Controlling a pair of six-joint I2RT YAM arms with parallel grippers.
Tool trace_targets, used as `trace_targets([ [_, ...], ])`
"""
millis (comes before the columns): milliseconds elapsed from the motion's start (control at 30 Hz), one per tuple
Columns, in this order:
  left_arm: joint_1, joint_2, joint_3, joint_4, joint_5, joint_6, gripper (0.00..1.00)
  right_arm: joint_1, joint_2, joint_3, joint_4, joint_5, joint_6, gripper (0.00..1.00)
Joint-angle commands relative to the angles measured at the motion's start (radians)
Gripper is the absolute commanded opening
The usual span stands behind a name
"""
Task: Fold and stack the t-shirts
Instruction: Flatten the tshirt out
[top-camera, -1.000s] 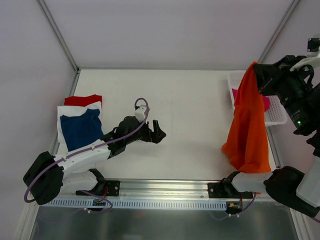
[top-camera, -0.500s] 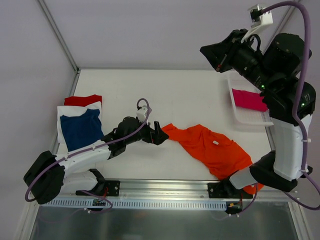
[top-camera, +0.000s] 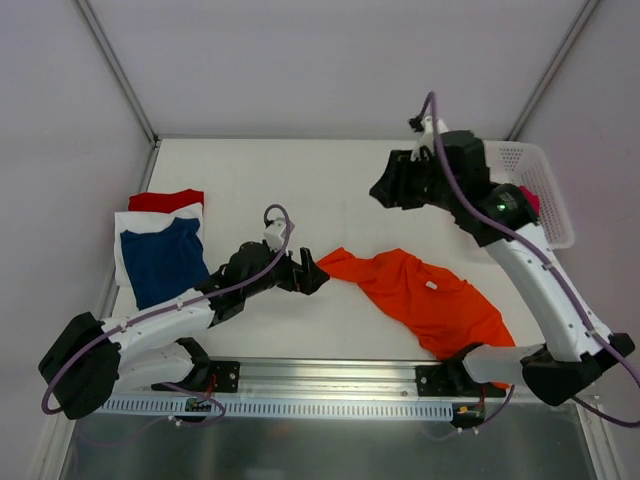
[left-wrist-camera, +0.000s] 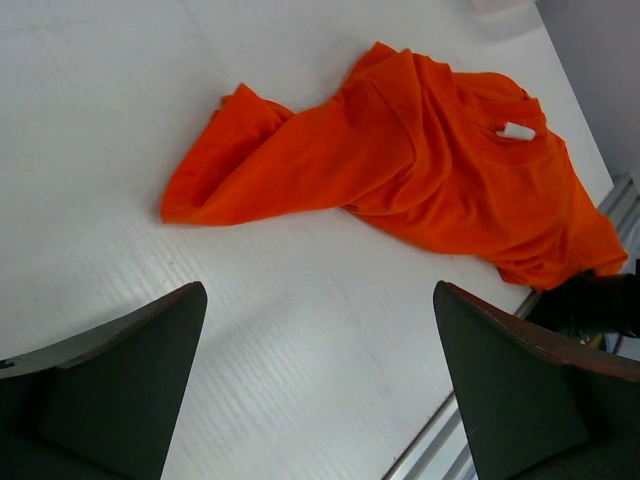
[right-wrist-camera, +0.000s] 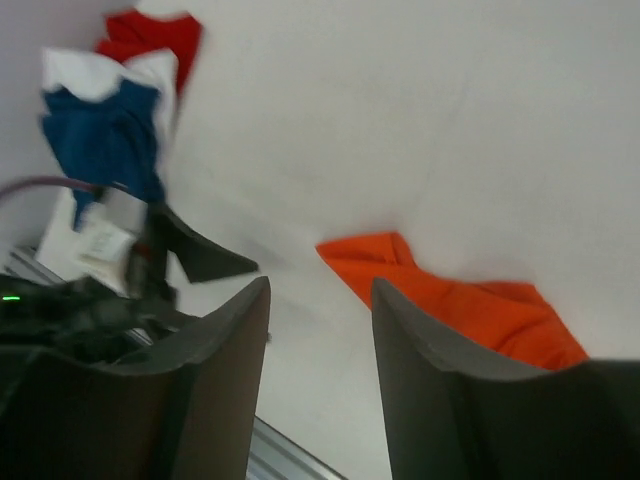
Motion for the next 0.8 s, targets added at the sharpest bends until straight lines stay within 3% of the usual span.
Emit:
trace_targets([
  [0,-0.010,-0.071,-0.020,-0.026,-0.144,0.000,0.99,-0.004,0.011,-0.218,0.116,-0.016,0.020,0.49],
  [167,-0.009,-0.135,-0.035,-0.112,-0.302,-0.035,0.99,0.010,0.098,-0.349,0.185,-0.036,0.018,0.54],
  [300,-0.009,-0.172,-0.066,-0.147,-0.426,-0.095,0.99,0.031,0.203,-0.351,0.225,-0.039,0.020,0.54],
  [600,-0.007,-0.172,-0.092,-0.172,-0.440,-0.093,0.99,0.138,0.433,-0.318,0.279,-0.041,0.050,0.54],
  [767,-0.009,-0.156,-0.091,-0.172,-0.436,-0.095,0.99,0.208,0.480,-0.325,0.293,-0.021,0.072,0.54],
])
